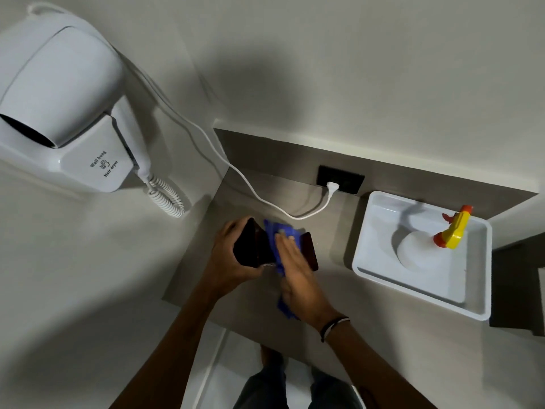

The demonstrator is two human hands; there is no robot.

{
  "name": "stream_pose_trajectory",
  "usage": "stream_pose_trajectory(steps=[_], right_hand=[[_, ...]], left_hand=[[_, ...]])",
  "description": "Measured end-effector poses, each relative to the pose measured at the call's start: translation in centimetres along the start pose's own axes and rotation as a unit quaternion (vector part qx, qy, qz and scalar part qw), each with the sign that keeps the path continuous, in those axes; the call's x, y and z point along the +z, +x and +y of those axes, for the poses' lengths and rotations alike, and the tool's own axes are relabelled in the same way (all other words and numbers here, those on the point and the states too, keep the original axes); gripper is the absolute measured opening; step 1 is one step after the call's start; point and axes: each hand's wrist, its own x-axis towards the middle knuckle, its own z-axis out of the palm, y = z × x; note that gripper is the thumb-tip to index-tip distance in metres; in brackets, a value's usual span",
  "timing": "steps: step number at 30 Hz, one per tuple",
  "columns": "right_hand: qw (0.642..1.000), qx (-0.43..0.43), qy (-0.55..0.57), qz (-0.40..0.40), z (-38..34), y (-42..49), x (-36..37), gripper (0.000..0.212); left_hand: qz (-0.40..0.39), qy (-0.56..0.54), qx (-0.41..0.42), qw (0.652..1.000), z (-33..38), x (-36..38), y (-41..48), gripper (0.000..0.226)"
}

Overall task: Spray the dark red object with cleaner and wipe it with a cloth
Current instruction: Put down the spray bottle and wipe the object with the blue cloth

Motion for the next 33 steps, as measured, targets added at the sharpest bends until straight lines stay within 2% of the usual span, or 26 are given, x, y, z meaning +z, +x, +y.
stream_pose_trajectory(steps=[2, 4, 7, 9, 11, 14, 18, 20, 22, 24, 29, 33], right_hand=[[0.998, -0.054, 0.027, 0.027, -2.6, 0.3, 1.4, 0.118], [0.997, -0.077, 0.02, 0.018, -2.9, 0.6, 1.9, 0.122], [0.993, -0.027, -0.113, -0.02, 0.9, -0.3, 0.3, 0.108], [0.992, 0.036, -0.116, -0.026, 3.5, -1.0, -1.4, 0.092], [0.991, 0.133, 0.027, -0.009, 4.4, -1.4, -3.0, 0.087], [0.944, 0.244, 0.218, 0.047, 5.1, -2.0, -4.2, 0.081], [0.895, 0.297, 0.329, 0.054, 5.1, -2.0, -4.5, 0.073], [0.881, 0.301, 0.36, 0.064, 5.0, -1.7, -4.8, 0.069], [0.874, 0.306, 0.371, 0.068, 4.8, -1.5, -5.0, 0.067], [0.875, 0.309, 0.368, 0.068, 4.9, -1.6, -5.0, 0.065], [0.879, 0.319, 0.343, 0.088, 5.4, -1.8, -5.1, 0.059], [0.902, 0.293, 0.304, 0.089, 4.7, -1.6, -5.2, 0.059]], left_hand=[[-0.01, 0.0, 0.011, 1.0, 0.1, 0.0, 0.3, 0.11], [-0.008, 0.009, 0.017, 1.0, -0.3, -0.4, 0.3, 0.108], [-0.001, 0.021, 0.023, 1.0, -1.6, -0.9, 0.1, 0.114], [-0.011, 0.014, 0.006, 1.0, -2.3, -1.0, -0.2, 0.118], [0.001, -0.01, -0.014, 1.0, -2.9, -0.7, -0.3, 0.117], [0.051, -0.108, -0.081, 0.989, -3.3, -0.1, -0.5, 0.105], [0.078, -0.221, -0.192, 0.953, -3.0, 0.5, -0.5, 0.064], [0.086, -0.231, -0.221, 0.944, -2.7, 0.5, -0.2, 0.053], [0.064, -0.214, -0.23, 0.947, -2.5, 0.4, -0.1, 0.067], [0.02, -0.169, -0.225, 0.96, -2.7, 0.2, -0.4, 0.094], [-0.107, -0.093, -0.131, 0.981, -3.0, -0.1, -1.2, 0.117], [-0.105, -0.04, -0.079, 0.99, -2.5, 0.2, -1.1, 0.134]])
